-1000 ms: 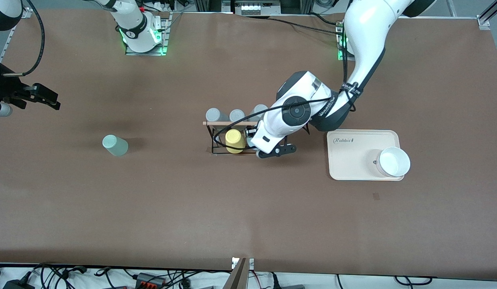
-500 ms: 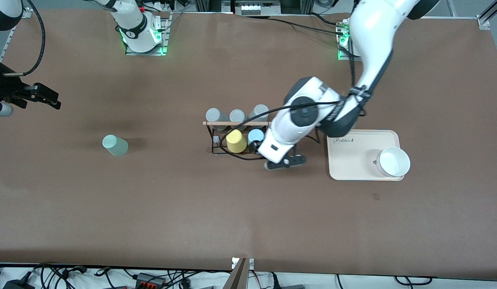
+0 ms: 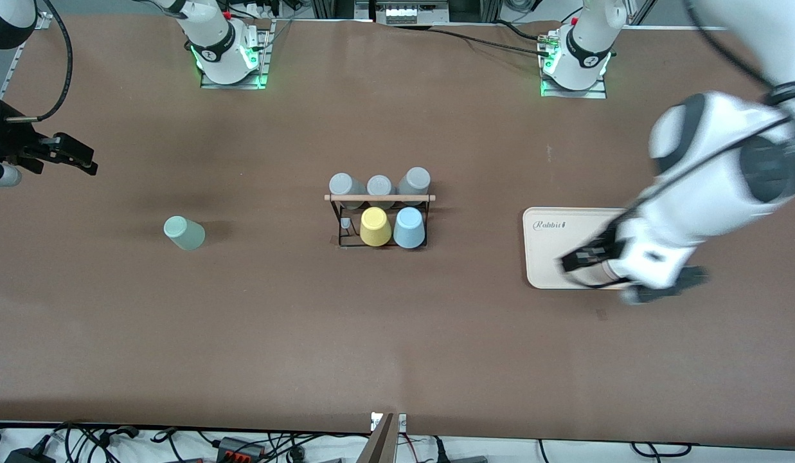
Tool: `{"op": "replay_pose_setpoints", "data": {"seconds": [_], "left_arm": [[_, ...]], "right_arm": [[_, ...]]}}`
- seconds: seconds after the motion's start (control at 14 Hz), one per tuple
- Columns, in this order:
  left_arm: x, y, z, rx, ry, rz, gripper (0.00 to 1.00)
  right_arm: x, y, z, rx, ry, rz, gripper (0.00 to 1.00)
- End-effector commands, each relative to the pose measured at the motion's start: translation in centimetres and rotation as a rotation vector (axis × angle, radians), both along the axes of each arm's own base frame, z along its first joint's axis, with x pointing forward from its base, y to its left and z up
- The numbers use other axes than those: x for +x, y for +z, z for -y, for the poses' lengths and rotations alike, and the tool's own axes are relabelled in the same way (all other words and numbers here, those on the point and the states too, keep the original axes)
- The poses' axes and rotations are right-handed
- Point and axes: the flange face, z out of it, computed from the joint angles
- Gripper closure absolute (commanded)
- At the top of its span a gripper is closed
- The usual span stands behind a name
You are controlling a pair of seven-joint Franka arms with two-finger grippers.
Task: Hang scattered cups on rack with three cups
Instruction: 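Lift the blue cup and set it on the rack beside the yellow cup, then open the left gripper and draw the left arm back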
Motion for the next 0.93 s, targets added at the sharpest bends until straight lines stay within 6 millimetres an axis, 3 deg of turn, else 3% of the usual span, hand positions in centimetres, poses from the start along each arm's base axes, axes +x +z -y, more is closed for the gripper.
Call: {"op": "replay_pose_setpoints", "data": {"seconds": [0.0, 0.07, 0.21, 0.29, 0.5, 0.71, 0.86], "left_arm": [[-2.3, 2.6, -3.0, 0.046, -0.024, -0.052, 0.00], [-2.7, 3.3, -3.6, 0.055, -0.020, -0.070, 0.00], [-2.4, 5.8, -7.5, 0.057, -0.034, -0.044, 0.00], [-2.3, 5.6, -8.8, 0.054, -0.078, -0.042, 0.00], [-2.4, 5.3, -9.0, 0.060, -0.157, -0.045, 0.00], [-4.0, 4.8, -8.8, 0.163, -0.184, -0.074, 0.00], [-5.5, 4.4, -7.8, 0.183, -0.184, -0.071, 0.00]], "right_arm": [[-0.2, 0.5, 0.0, 0.015, 0.009, 0.000, 0.00], [-0.3, 0.6, -0.1, 0.015, 0.011, 0.001, 0.00], [-0.1, 0.5, -0.1, 0.014, 0.010, 0.003, 0.00], [-0.1, 0.4, 0.0, 0.016, 0.008, 0.003, 0.00], [0.2, -0.1, -0.1, 0.017, 0.009, -0.006, 0.00], [0.2, -0.2, -0.2, 0.019, 0.009, -0.008, 0.00], [0.3, -0.4, -1.2, 0.017, 0.027, -0.011, 0.00]]}}
